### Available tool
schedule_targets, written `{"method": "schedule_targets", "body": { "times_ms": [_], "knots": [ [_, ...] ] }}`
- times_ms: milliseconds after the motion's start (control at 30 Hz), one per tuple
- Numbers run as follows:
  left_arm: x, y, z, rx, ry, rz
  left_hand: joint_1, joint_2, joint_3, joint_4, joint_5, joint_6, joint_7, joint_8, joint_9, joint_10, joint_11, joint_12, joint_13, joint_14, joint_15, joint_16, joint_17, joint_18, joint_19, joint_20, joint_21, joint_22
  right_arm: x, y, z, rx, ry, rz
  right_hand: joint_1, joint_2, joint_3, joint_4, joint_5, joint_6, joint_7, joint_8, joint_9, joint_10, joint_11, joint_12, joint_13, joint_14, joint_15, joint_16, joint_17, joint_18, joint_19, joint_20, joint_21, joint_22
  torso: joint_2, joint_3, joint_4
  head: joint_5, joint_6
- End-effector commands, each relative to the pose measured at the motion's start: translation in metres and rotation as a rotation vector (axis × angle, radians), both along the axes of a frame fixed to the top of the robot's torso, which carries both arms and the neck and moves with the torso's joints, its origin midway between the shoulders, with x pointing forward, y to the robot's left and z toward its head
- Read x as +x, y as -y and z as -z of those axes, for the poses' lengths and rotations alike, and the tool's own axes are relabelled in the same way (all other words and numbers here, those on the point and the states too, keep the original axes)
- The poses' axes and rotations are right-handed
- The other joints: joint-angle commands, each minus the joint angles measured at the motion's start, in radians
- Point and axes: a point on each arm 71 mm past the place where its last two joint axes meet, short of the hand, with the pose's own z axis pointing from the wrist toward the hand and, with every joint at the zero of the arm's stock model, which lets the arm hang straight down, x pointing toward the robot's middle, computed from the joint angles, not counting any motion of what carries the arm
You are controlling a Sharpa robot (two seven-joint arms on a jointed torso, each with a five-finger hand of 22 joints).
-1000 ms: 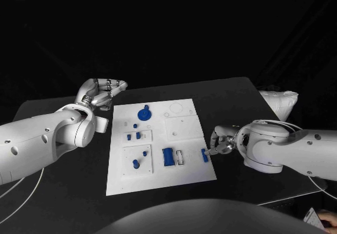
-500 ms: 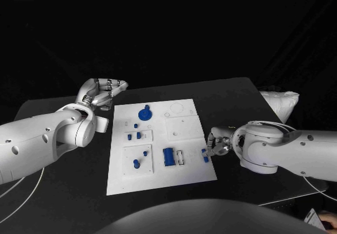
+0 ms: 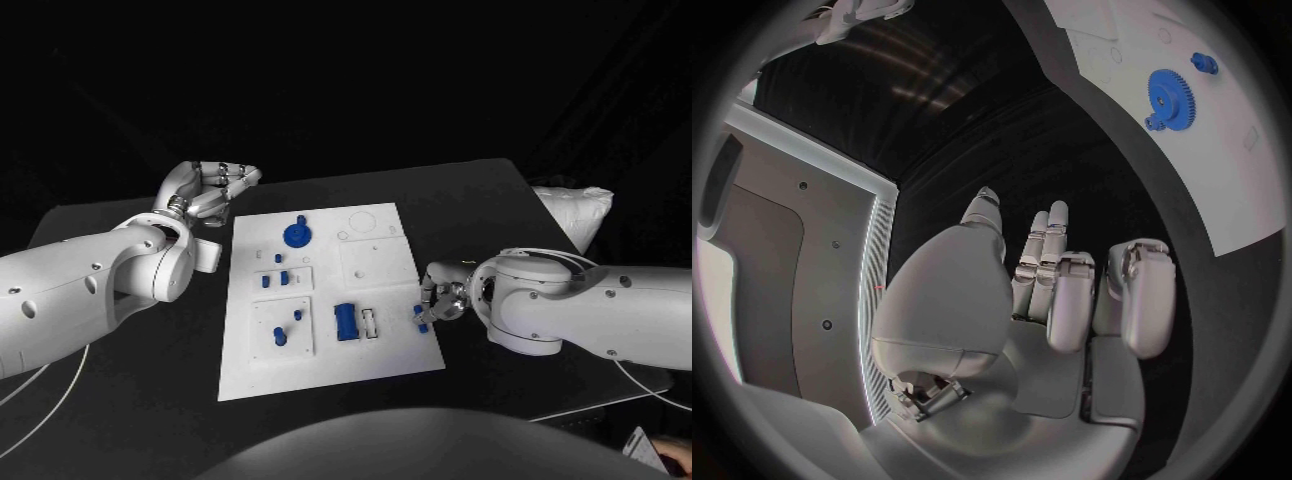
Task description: Assemble the parts on the task board
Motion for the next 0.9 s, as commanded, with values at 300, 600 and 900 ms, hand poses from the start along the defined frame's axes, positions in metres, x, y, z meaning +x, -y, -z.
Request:
{"method": "schedule_targets", "body": {
  "times_ms": [300,600,900],
  "knots": [
    [-0.001,0.004,0.000,-0.003,-0.004,0.025,-0.002,0.008,-0.005,-0.001,0.004,-0.004,0.000,-0.004,0.000,0.000,0.002,0.002,0.001,0.091,0.005,-0.002,0.225,0.012,0.046,0.005,0.001,0.239,0.001,0.000,0.010,-0.086,-0.054,-0.004,0.013,0.001,0.015,-0.007,-0.017,0.007,0.001,-0.013,-0.009,0.105,-0.008,0.004,0.263,0.106,0.000,0.004,0.263,-0.007,0.105,0.001,0.004,0.263,-0.001,-0.0002,-0.0001,0.003,0.000],
    [-0.001,0.003,0.000,-0.003,-0.006,0.025,-0.002,0.008,-0.005,-0.001,0.004,-0.004,0.000,-0.004,0.000,0.000,0.002,0.002,0.001,0.091,0.005,-0.002,0.225,0.012,0.046,0.005,0.001,0.239,0.001,-0.001,0.015,-0.108,-0.068,-0.008,0.035,0.007,0.042,-0.029,-0.037,0.013,0.002,-0.031,-0.025,0.105,-0.007,0.004,0.263,0.106,0.000,0.004,0.263,-0.007,0.105,0.001,0.004,0.263,0.000,-0.0005,0.0007,0.002,0.000],
    [-0.001,0.003,0.000,-0.003,-0.007,0.026,0.001,0.011,-0.005,-0.001,0.005,-0.003,0.000,-0.003,0.000,0.001,0.002,0.002,0.001,0.091,0.005,-0.002,0.225,0.012,0.047,0.005,0.002,0.239,0.002,-0.004,0.016,-0.125,-0.071,-0.019,0.034,0.002,0.048,-0.034,-0.044,0.009,0.007,-0.047,-0.037,0.105,-0.003,0.004,0.263,0.106,0.002,0.004,0.263,-0.007,0.105,0.003,0.004,0.263,0.000,-0.0002,-0.0004,0.001,0.000]
  ]
}}
